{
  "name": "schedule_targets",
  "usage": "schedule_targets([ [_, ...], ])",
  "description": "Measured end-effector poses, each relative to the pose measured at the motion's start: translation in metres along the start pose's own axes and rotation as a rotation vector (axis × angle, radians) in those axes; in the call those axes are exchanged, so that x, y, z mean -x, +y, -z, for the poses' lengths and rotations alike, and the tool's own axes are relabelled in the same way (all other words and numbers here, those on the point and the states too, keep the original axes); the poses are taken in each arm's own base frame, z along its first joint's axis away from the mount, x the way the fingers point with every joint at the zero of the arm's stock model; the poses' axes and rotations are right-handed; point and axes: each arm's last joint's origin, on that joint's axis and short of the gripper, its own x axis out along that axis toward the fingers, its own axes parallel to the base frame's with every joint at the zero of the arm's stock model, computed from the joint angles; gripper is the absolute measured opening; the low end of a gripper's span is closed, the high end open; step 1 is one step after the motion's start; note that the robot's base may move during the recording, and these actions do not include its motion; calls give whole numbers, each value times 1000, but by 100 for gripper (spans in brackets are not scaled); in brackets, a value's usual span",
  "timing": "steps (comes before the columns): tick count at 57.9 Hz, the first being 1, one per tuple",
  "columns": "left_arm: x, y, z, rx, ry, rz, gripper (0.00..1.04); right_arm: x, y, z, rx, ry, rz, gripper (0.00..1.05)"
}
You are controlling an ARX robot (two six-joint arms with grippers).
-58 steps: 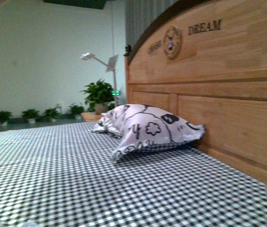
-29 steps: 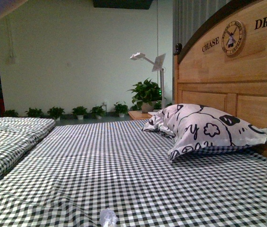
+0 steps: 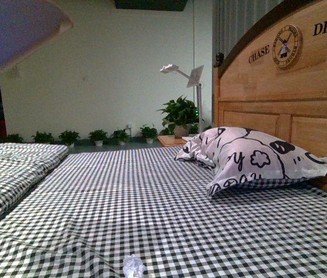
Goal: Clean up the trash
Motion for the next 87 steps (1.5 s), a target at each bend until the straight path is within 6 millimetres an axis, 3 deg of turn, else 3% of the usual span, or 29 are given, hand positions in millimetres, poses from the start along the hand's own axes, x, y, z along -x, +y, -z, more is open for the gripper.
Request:
schedule_targets([
  [11,-27,21,18,-230,89,7,27,0,0,0,0,0,0,20],
  [18,-39,25,26,-287,137,21,27,0,0,0,0,0,0,20],
  [29,-53,11,36,-314,155,89,27,0,0,0,0,0,1,20],
  [44,-69,-5,88,-353,254,166,27,0,0,0,0,0,1,20],
  [53,-73,-11,105,-406,267,238,27,0,0,0,0,0,1,20],
  [78,-102,-5,129,-511,260,330,27,0,0,0,0,0,0,20],
  [87,-117,-1,126,-570,249,341,27,0,0,0,0,0,0,20],
])
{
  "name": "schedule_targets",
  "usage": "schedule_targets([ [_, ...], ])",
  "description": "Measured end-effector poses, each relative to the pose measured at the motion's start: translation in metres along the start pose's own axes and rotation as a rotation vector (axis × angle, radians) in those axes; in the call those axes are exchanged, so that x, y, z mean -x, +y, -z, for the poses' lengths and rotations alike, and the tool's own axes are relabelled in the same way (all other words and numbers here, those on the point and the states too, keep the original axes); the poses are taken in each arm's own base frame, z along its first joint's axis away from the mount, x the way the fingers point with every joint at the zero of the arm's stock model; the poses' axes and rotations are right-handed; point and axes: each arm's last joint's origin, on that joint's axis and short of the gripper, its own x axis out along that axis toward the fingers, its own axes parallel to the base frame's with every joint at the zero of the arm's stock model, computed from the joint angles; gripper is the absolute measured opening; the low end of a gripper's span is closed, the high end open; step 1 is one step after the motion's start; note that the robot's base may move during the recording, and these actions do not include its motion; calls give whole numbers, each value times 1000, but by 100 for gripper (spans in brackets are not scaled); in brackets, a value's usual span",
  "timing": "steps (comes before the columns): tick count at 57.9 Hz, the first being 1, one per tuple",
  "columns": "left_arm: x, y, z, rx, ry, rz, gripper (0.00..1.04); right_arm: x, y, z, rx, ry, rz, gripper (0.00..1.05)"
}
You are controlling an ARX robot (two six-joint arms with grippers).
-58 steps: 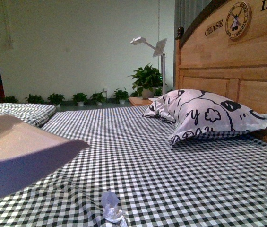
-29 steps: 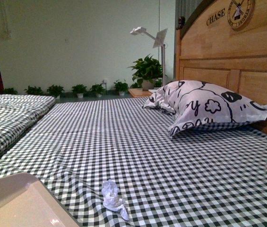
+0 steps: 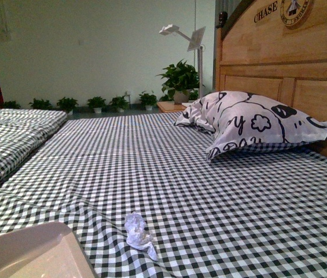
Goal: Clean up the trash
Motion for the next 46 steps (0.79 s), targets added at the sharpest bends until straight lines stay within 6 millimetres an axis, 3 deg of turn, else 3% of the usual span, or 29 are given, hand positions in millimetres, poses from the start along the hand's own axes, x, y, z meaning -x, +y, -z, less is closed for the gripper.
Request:
schedule_targets([
  [16,-2,28,-17,-79,-17,-31,27,0,0,0,0,0,0,20],
  [29,-12,32,-17,-80,-4,-9,27,0,0,0,0,0,0,20],
  [46,-25,42,-31,-95,-38,0,27,0,0,0,0,0,0,20],
])
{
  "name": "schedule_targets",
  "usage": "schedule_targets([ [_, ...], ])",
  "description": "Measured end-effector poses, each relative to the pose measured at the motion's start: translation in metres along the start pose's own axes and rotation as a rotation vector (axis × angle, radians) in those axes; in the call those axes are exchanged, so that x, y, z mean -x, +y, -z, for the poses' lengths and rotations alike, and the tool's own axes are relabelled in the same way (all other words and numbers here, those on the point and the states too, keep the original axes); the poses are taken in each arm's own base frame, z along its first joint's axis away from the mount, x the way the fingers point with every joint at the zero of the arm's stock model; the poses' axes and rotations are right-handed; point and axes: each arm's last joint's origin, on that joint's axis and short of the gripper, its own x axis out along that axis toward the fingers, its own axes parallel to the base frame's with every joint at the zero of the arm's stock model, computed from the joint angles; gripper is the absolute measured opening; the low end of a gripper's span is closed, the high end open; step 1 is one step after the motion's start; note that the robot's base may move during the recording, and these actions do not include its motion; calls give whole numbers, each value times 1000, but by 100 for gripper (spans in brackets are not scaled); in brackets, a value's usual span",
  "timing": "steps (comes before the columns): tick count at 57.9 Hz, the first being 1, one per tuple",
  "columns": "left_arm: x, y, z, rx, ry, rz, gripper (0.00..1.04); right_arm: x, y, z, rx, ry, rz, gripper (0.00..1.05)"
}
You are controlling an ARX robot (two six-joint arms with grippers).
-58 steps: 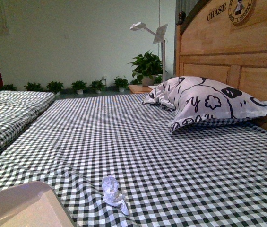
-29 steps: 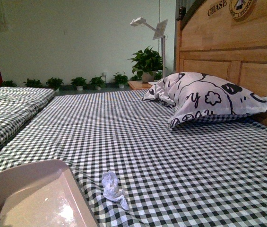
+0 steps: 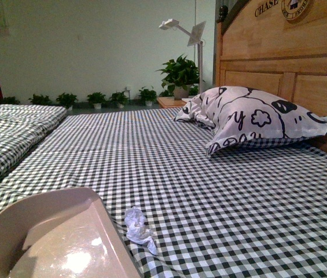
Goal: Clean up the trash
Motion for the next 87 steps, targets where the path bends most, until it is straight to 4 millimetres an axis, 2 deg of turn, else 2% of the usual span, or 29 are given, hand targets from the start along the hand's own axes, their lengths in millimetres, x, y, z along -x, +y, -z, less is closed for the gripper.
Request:
schedule_targets([
  [29,-15,-5,13,76,23,34,27,0,0,0,0,0,0,20],
  [38,-16,-10,17,124,41,80,27,0,0,0,0,0,0,20],
  [84,-15,-7,18,131,68,89,27,0,0,0,0,0,0,20],
  [87,-15,-7,18,131,68,89,27,-1,1,0,-4,65,-51,20],
])
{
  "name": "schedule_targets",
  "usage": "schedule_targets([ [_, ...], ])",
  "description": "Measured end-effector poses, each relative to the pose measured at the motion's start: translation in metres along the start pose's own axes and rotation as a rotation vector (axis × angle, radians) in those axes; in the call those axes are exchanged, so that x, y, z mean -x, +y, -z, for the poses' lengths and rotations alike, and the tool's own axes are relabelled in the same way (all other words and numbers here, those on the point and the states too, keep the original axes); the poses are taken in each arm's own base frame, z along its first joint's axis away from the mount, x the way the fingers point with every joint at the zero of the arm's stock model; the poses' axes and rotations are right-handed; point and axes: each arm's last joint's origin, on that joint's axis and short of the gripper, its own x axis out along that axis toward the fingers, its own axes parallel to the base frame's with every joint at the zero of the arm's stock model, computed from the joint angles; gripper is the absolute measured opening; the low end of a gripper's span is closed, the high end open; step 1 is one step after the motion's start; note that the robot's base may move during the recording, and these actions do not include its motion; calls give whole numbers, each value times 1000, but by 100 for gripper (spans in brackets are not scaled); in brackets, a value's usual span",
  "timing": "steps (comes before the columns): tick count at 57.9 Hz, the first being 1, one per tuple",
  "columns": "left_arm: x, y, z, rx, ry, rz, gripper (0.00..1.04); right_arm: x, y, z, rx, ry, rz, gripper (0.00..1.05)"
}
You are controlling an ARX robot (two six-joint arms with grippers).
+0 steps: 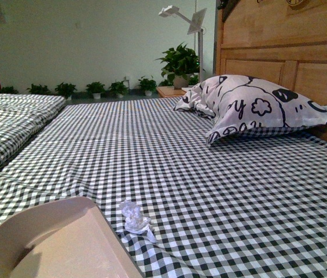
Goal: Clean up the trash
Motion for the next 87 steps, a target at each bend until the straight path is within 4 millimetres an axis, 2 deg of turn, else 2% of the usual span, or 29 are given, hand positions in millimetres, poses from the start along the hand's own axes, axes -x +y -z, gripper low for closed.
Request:
schedule_targets([
  [7,0,0,0,0,2,0,27,-14,6,0,24,195,-133,20],
  [15,0,0,0,0,3,0,27,-52,25,0,45,313,-261,20],
  [19,0,0,0,-1,3,0,27,-79,41,-2,79,333,-299,20],
  [27,0,0,0,0,3,0,27,-117,75,4,175,361,-374,20],
  [32,0,0,0,0,3,0,27,-147,107,19,246,418,-419,20],
  [37,0,0,0,0,3,0,27,-162,127,34,281,469,-436,20],
  [43,0,0,0,0,3,0,27,-172,148,49,336,490,-439,20],
  [52,0,0,0,0,3,0,27,-180,171,60,379,499,-457,20],
  [75,0,0,0,0,3,0,27,-198,201,80,454,510,-425,20],
  [87,0,0,0,0,3,0,27,-188,215,90,493,567,-476,20],
])
